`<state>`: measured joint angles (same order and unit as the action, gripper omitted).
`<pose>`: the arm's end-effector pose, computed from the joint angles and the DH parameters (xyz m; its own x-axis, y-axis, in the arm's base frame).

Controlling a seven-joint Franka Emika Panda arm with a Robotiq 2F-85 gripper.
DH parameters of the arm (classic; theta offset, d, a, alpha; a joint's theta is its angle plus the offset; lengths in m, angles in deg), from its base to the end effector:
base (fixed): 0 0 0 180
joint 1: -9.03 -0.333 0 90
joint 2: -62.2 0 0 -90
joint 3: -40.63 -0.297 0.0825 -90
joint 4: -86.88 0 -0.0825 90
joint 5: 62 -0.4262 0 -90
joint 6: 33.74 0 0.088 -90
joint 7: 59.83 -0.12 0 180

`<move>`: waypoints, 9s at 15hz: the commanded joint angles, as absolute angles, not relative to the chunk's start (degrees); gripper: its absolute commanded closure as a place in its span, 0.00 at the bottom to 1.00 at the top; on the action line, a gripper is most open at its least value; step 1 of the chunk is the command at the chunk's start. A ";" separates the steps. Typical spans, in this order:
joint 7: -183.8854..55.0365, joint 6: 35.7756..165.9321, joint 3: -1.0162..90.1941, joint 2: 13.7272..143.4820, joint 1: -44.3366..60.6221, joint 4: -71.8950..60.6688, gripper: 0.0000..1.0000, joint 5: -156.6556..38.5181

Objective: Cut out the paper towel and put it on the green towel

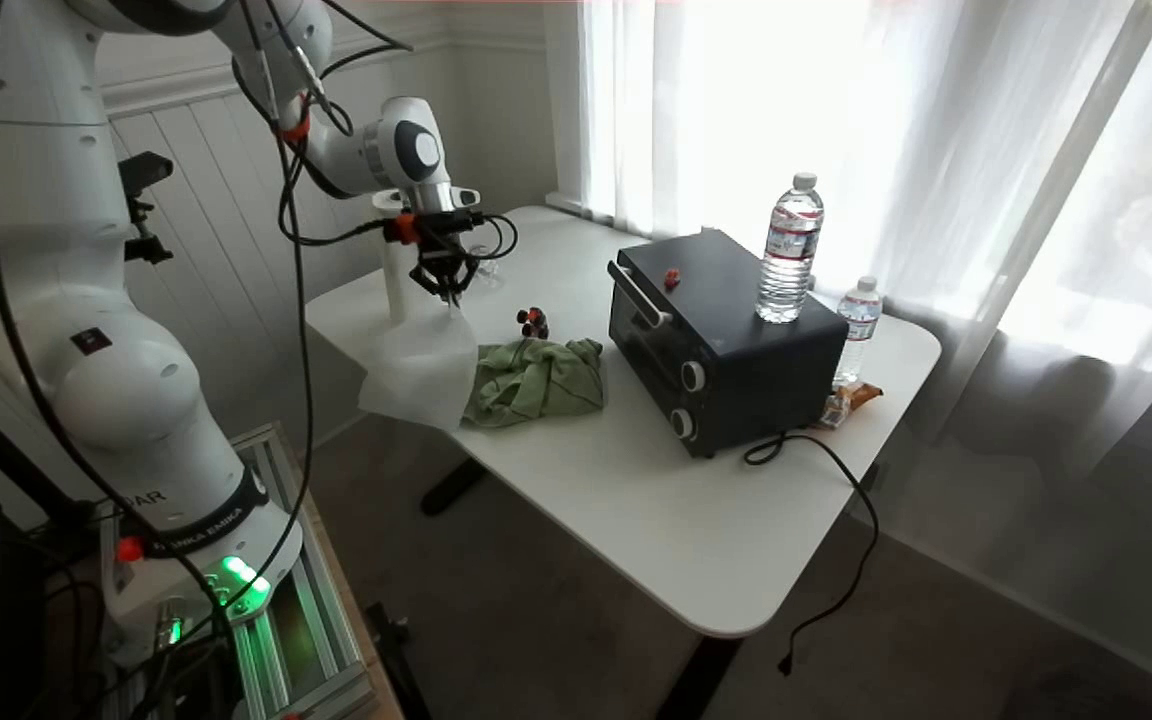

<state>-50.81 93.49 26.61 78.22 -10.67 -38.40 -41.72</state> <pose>0.4641 0.2981 0.1822 0.5398 0.7987 -0.2659 0.8404 -0.5296 0.1154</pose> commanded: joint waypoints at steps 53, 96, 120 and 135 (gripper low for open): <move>-57.62 115.05 34.17 49.15 1.98 -70.49 0.99 -50.08; -40.88 118.93 45.43 84.74 22.01 -57.23 1.00 -65.43; -48.32 123.00 57.42 90.22 27.01 -57.10 1.00 -60.46; -53.83 128.59 63.91 67.31 19.71 -72.22 1.00 -49.28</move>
